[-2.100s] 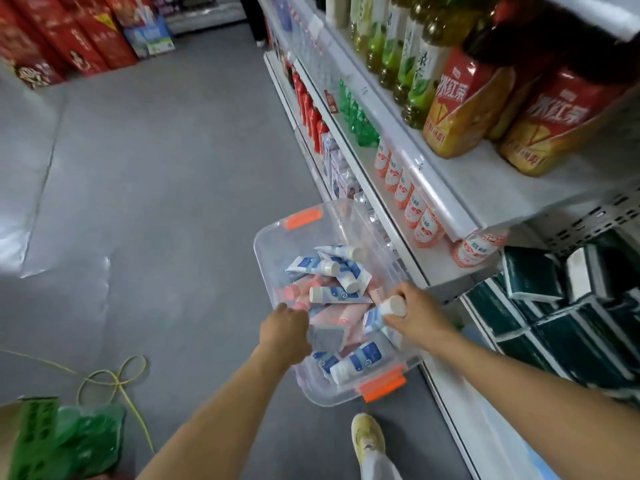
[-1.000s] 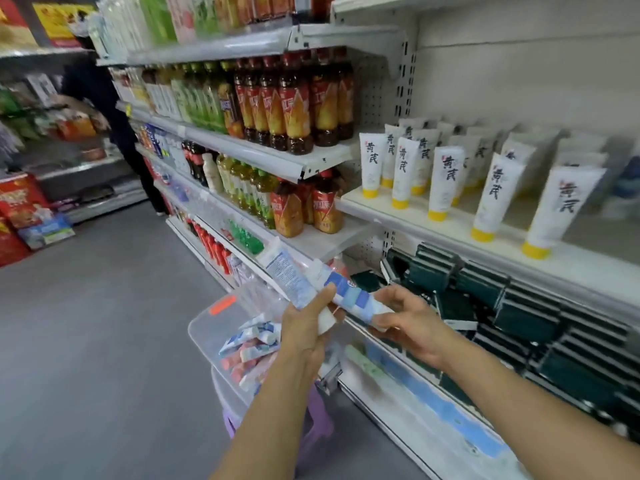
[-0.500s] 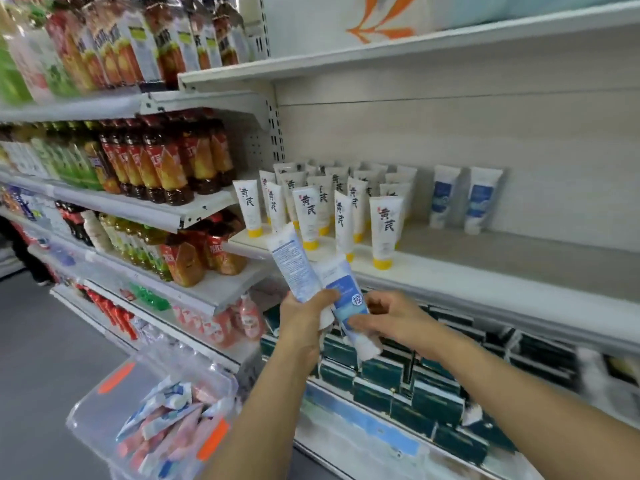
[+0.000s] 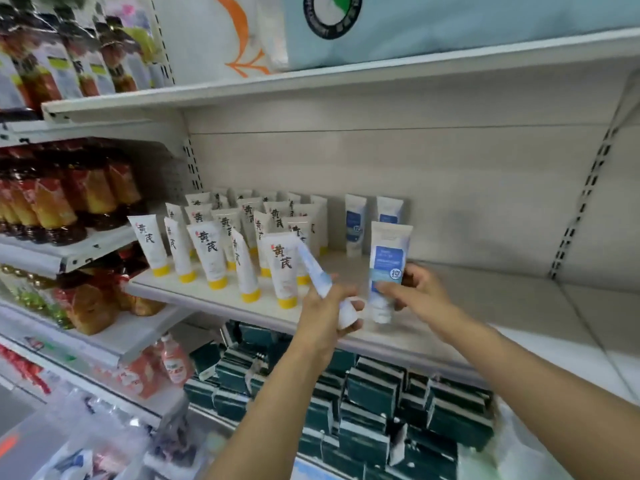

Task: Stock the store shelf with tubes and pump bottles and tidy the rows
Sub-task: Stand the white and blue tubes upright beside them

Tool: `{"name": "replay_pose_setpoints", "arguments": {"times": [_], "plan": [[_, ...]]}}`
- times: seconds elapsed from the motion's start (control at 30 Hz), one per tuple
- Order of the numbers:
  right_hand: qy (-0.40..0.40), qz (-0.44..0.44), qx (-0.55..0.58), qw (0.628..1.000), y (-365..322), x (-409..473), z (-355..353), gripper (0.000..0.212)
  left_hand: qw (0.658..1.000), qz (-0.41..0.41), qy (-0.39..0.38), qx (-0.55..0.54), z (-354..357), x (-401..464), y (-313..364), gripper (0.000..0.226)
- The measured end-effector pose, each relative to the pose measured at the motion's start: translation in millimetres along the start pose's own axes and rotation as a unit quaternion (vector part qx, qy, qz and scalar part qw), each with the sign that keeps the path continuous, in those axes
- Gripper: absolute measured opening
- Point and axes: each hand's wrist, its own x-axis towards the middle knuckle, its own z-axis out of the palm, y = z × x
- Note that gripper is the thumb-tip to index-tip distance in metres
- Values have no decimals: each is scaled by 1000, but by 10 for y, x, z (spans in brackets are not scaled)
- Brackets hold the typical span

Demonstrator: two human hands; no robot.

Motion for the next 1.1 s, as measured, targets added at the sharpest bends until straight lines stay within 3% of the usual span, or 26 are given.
{"name": "replay_pose_setpoints", "arguments": {"times": [0.2,0.43,0.7,1.1], "plan": [[49,-17,-65,997,183,512,-634,22,999,-31,-4,-22,407,260,-171,3],[69,-19,-153,986,563,1294,-1080,27,999,-32,12,-16,656,542,-269,20],[27,-33,-183,982,613,1661,-1002,20,999,-30,35,8,720,689,-296,17],[67,-28,-213,974,662,1727,-968,25,999,-29,43,6,730,765,-353,19]]}}
